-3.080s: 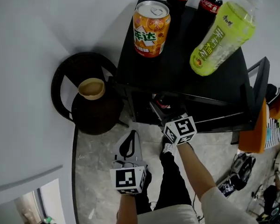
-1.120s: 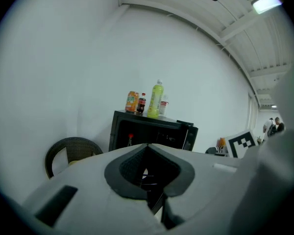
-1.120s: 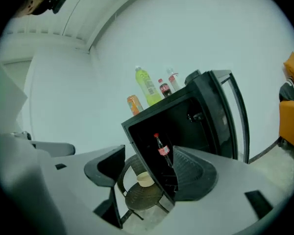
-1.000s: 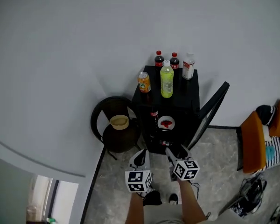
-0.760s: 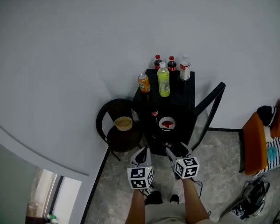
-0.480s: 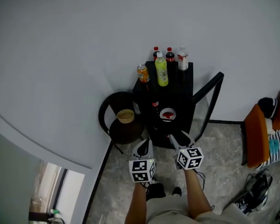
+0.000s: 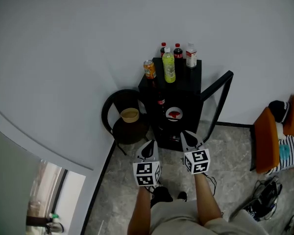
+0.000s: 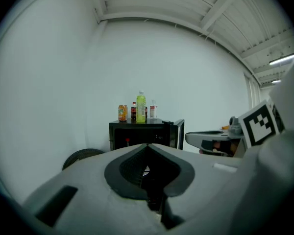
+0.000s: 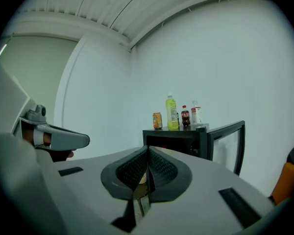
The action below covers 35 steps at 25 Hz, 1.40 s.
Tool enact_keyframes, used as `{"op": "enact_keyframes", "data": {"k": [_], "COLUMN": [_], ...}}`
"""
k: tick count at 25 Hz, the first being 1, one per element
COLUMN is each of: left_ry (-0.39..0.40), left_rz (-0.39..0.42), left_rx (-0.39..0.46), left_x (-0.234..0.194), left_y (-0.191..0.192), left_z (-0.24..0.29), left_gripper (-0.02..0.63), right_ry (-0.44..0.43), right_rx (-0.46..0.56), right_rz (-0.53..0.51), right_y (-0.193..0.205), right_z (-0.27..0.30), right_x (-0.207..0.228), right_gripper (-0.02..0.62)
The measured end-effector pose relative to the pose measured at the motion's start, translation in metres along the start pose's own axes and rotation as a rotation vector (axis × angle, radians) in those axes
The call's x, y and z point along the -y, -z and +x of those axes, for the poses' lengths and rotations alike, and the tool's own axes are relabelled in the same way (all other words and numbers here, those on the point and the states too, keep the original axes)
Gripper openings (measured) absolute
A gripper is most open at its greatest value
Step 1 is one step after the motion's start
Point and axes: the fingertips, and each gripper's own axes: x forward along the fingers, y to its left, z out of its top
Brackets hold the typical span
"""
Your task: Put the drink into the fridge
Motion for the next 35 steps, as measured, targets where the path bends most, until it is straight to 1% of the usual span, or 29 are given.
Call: {"op": "enact_keyframes", "data": {"k": [1,3,8,11,13,18,21,24,28,29,32,35], "left_ry": [-0.007,-0.021,-0.019,-0.016,-0.021,-0.041,-0.038,0.001,0.100,0.124,0.194,0.271], "left_rz": [0.000,-0.002,-0.012,-0.052,-0.065,-0.053,-0.030,-0.021,0.023,0.017,-0.009,0.019], "left_rx": [-0.004,-0.011,-0.019,-0.004,0.005,0.020,0.023,0.035,0.064,0.072,0.094,0.089], "left_x": [-0.002,-0.003,0.001,-0.002,-0.006,-0.020,-0.031,-0.039,-0.047,-0.049,-0.061,-0.069], "left_y": [0.000,-0.002,-0.004,-0.008,-0.013,-0.028,-0.036,-0.046,-0.070,-0.079,-0.109,-0.123], "left_z": [0.000,0.002,0.011,0.012,0.014,0.023,0.039,0.070,0.124,0.140,0.187,0.227], "left_gripper": [0.009,0.009,0.009,0.009,0.009,0.009,0.009,0.009,0.009,0.009,0.009,0.009], "right_ry": [0.008,0.024,0.029,0.022,0.012,-0.013,-0.009,0.003,0.031,0.037,0.029,0.061], "right_rx": [0.004,0.015,0.007,0.012,0.014,0.025,0.041,0.073,0.117,0.116,0.091,0.121], "right_rz": [0.020,0.060,0.085,0.103,0.109,0.104,0.108,0.129,0.154,0.155,0.108,0.131], "right_y": [-0.001,-0.002,-0.003,-0.006,-0.010,-0.019,-0.028,-0.043,-0.067,-0.072,-0.087,-0.099], "right_z": [-0.002,-0.005,0.002,0.007,0.012,0.028,0.047,0.078,0.129,0.142,0.183,0.214], "right_x": [0.001,0.006,0.018,0.021,0.020,0.016,0.021,0.036,0.053,0.057,0.064,0.077], "right_gripper": [0.010,0.008,0.008,0.007,0.008,0.008,0.008,0.008,0.009,0.009,0.011,0.012]}}
